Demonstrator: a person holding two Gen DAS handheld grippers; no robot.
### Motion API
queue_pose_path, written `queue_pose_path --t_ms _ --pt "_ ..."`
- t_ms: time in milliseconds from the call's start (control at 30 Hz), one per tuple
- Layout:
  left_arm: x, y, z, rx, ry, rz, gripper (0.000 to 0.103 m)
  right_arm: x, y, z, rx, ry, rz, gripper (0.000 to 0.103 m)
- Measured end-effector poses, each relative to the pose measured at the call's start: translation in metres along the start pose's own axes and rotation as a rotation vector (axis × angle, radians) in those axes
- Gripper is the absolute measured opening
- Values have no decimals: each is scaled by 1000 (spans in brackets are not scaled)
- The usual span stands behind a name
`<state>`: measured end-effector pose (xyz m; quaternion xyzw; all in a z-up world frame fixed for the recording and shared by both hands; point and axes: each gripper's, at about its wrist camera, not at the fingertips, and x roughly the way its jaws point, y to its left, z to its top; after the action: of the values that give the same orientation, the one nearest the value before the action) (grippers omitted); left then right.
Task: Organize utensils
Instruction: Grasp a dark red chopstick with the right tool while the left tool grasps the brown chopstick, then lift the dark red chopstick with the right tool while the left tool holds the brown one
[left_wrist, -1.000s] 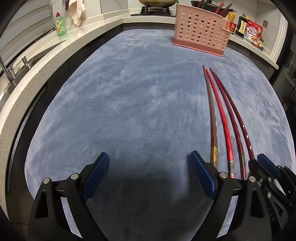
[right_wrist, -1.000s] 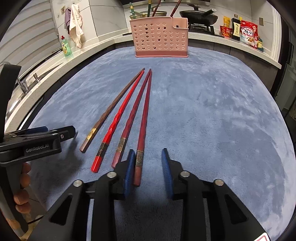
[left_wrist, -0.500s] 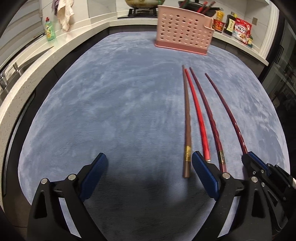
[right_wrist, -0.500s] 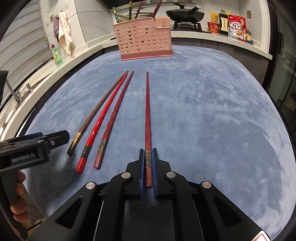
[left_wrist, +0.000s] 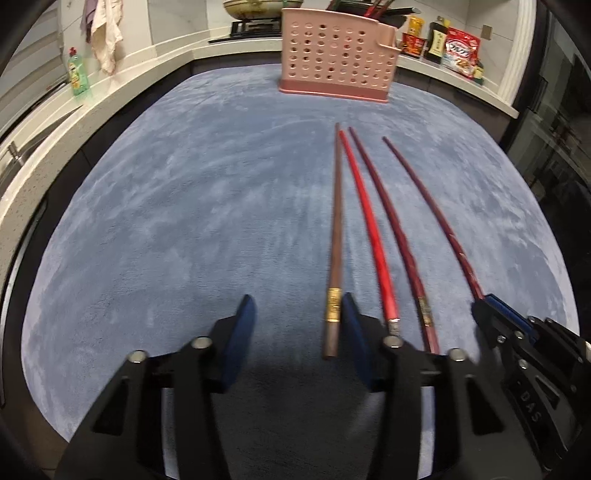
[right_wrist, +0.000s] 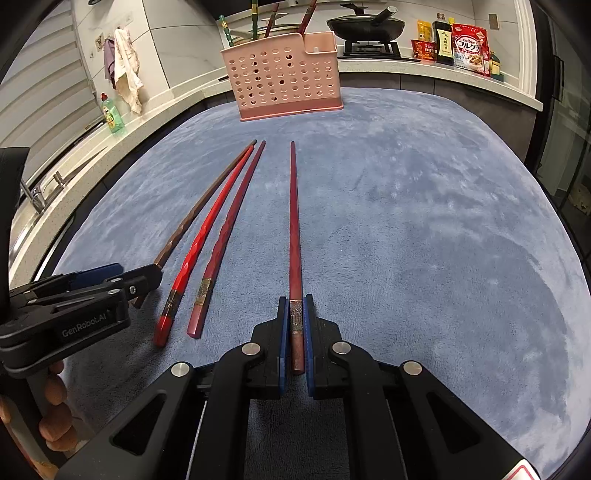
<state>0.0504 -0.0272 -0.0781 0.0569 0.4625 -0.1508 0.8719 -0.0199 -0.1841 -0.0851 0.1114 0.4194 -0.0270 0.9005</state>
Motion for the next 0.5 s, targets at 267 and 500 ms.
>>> queue_pose_path --t_ms 267,500 --pt "-1 7 1 -46 13 -96 9 0 0 0 -1 1 -1 7" --pt "-4 5 0 -42 36 -139 7 -1 0 1 -1 6 5 7"
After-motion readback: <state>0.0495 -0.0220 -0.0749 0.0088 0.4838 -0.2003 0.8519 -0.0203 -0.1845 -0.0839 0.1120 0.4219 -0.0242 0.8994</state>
